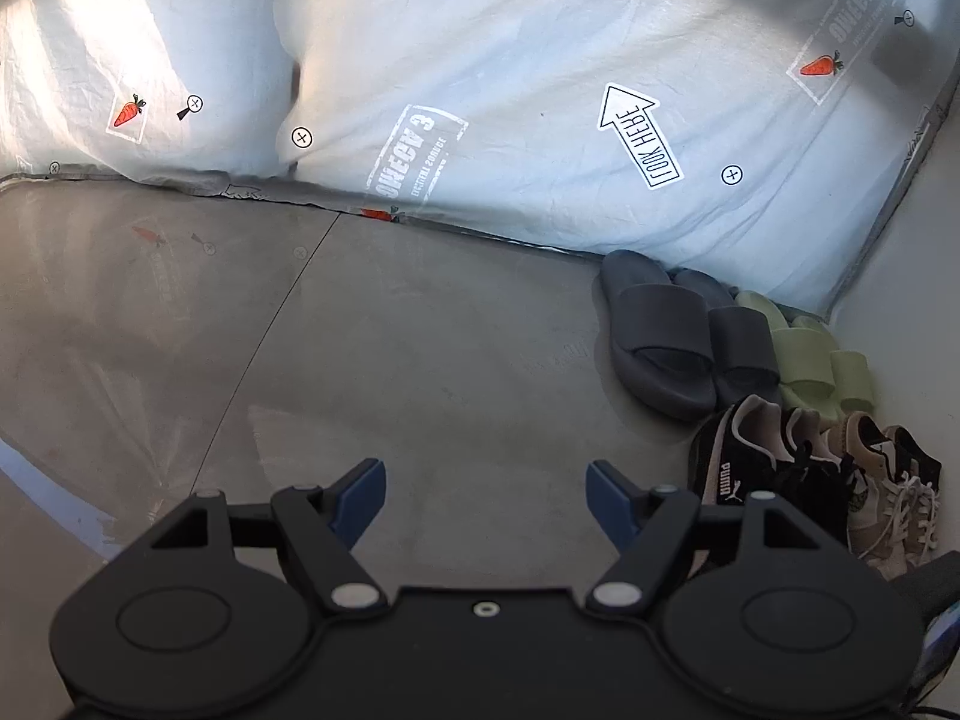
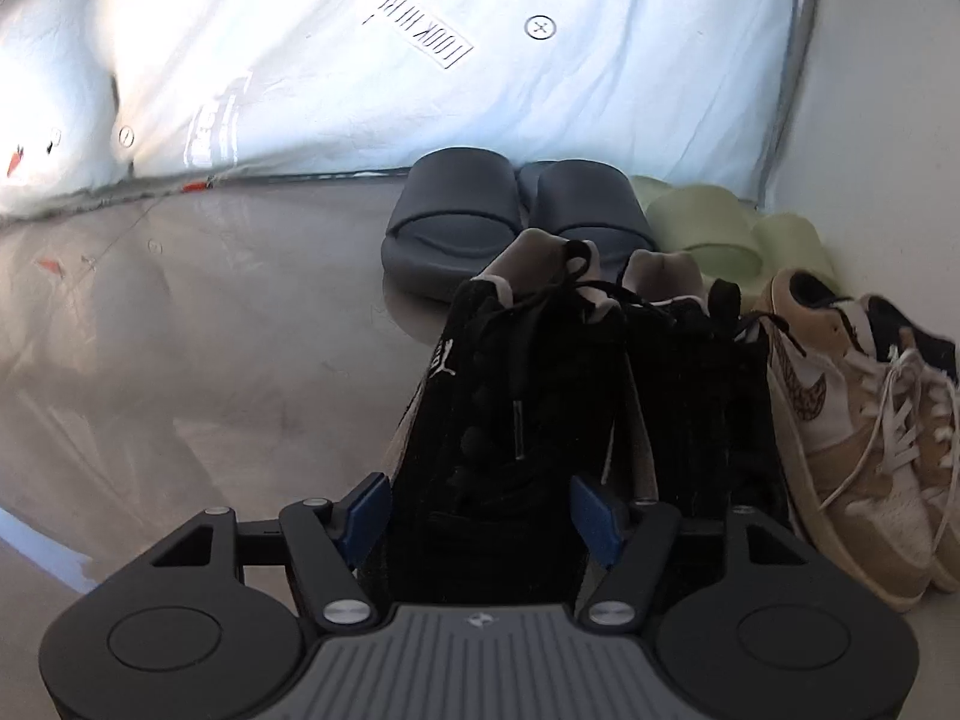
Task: Organize scattered shoes
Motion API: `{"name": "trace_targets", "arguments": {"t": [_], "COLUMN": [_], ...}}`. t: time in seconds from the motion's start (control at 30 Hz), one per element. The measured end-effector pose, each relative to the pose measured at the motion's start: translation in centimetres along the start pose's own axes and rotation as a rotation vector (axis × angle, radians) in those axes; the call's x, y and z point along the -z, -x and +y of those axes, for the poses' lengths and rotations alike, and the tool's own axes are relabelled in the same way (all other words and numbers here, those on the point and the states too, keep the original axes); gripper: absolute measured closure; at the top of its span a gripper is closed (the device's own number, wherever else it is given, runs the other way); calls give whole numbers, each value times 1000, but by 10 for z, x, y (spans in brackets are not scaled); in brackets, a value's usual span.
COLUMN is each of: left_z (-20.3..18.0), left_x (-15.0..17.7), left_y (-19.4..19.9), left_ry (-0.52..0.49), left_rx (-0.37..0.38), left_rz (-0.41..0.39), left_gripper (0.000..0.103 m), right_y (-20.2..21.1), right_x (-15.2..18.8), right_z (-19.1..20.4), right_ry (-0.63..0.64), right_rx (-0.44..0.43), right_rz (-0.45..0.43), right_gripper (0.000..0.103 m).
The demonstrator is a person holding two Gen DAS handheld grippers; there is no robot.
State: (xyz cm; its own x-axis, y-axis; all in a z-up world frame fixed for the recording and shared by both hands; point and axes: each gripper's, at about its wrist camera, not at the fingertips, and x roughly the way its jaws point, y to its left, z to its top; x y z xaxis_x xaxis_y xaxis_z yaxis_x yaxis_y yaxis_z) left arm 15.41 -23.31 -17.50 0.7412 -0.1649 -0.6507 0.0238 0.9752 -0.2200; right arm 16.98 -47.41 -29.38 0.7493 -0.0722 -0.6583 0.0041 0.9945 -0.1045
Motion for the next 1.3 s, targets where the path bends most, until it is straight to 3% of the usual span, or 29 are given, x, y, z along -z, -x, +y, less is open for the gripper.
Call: {"name": "trace_targets", "arguments": {"t": [0.33, 0.57, 0.7, 0.83, 0.9, 1.0, 1.1, 1.3], "left_z": [3, 10, 13, 18, 22, 23, 23, 23], "left_x": [1, -2, -2, -1, 0, -2, -5, -2], "left_y": [4, 9, 16, 25, 29, 37, 44, 65], "left_ry": [5, 19, 12, 3, 6, -32, -76, -210], "left_rx": [23, 40, 49, 78, 103, 119, 132, 119], "left_rz": [-10, -29, -54, -89, -102, -118, -134, -173], "left_gripper": [29, 29, 29, 27, 22, 18, 14, 12], "right_y": [-5, 2, -2, -2, 5, 32, 59, 115], "right_x": [5, 21, 22, 24, 25, 26, 26, 26], "right_z": [-1, 1, -12, -26, -33, -43, -46, -39], "right_ry": [19, 129, 89, 13, 13, -48, -140, -342], "right_rx": [19, 131, 137, 81, 13, -56, -83, -153], "right_rz": [34, 9, 21, 17, 0, -37, -68, -147], "right_gripper": [27, 27, 20, 19, 19, 16, 5, 0]}}
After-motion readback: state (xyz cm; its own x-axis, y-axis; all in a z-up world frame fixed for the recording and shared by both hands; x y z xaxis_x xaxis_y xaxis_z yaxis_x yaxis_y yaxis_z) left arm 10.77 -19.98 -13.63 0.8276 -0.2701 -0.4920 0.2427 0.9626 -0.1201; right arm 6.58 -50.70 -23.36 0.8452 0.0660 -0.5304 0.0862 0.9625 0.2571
